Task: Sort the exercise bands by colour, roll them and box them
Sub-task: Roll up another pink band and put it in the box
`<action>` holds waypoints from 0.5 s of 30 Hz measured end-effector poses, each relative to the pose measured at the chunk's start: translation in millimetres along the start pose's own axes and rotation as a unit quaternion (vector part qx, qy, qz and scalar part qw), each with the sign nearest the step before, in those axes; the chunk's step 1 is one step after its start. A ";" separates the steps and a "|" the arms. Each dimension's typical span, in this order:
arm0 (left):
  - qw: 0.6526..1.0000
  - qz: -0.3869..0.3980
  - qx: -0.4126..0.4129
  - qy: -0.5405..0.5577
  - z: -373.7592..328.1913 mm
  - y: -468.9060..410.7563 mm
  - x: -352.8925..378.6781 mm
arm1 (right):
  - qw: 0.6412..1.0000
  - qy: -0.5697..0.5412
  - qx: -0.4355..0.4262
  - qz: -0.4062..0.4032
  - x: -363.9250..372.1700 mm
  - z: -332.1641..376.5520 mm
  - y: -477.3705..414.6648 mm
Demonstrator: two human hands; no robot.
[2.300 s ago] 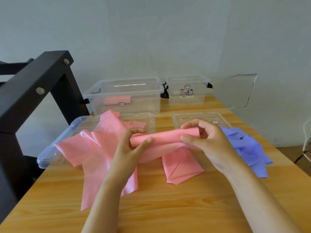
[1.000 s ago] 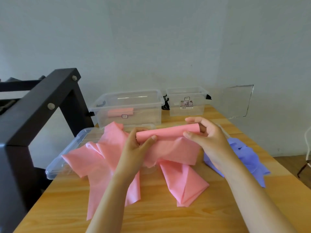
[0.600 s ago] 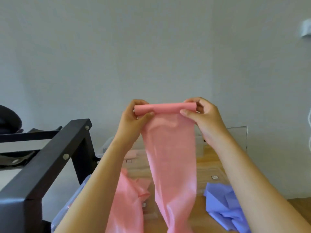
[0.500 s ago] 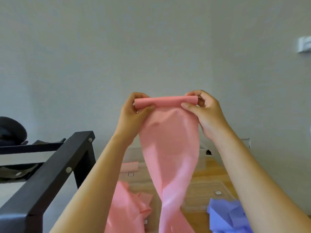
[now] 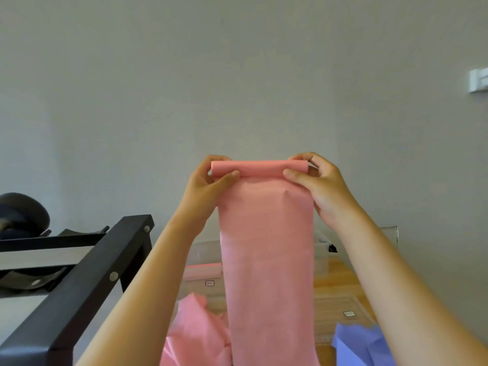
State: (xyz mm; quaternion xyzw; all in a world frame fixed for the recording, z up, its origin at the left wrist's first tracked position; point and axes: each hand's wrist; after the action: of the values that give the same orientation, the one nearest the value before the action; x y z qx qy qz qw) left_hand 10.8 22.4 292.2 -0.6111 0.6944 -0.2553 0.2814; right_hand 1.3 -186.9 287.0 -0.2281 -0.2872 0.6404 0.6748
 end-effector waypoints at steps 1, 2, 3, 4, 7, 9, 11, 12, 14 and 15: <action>1.000 -0.002 -0.010 -0.005 6.3 2.0 -1.3 | 1.000 0.011 0.000 0.006 0.1 -5.3 1.9; 1.000 -0.002 -0.023 -0.007 12.8 4.8 -2.0 | 1.000 0.024 0.001 0.010 0.2 -11.3 4.0; 0.999 -0.002 -0.037 -0.008 20.1 8.2 -2.3 | 0.999 0.034 0.005 0.012 0.1 -18.0 6.6; 0.999 0.000 -0.052 -0.003 28.0 12.2 -2.4 | 0.999 0.041 0.013 0.010 -0.7 -25.8 9.5; 0.995 0.013 -0.096 0.005 54.2 27.1 -2.1 | 0.997 0.056 0.045 0.012 -4.2 -51.7 21.7; 0.991 0.012 -0.133 -0.009 70.8 38.6 -1.0 | 0.996 0.055 0.074 0.019 -6.8 -69.9 32.1; 0.988 0.001 -0.152 -0.024 87.6 50.6 0.5 | 0.993 0.045 0.105 0.025 -9.3 -87.6 43.8; 0.988 -0.003 -0.150 -0.033 95.1 57.4 1.3 | 0.992 0.039 0.119 0.030 -10.8 -96.0 49.9; 0.987 0.000 -0.156 -0.028 108.6 71.0 2.4 | 0.987 0.018 0.152 0.048 -14.2 -109.6 62.2; 0.986 0.004 -0.164 -0.009 114.3 78.2 3.2 | 0.984 0.006 0.171 0.056 -15.8 -115.0 68.3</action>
State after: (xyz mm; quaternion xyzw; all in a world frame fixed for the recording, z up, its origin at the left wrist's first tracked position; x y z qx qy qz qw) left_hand 35.7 27.6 156.1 -0.6487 0.7267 -0.1311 0.1843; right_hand 29.2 -190.5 155.3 -0.1291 -0.1558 0.7157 0.6685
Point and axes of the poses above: each hand's wrist, its own y-axis away from the middle knuckle, its own x-axis out of the palm, z = x × y, and after that the axes turned 2 degrees about z, right-handed
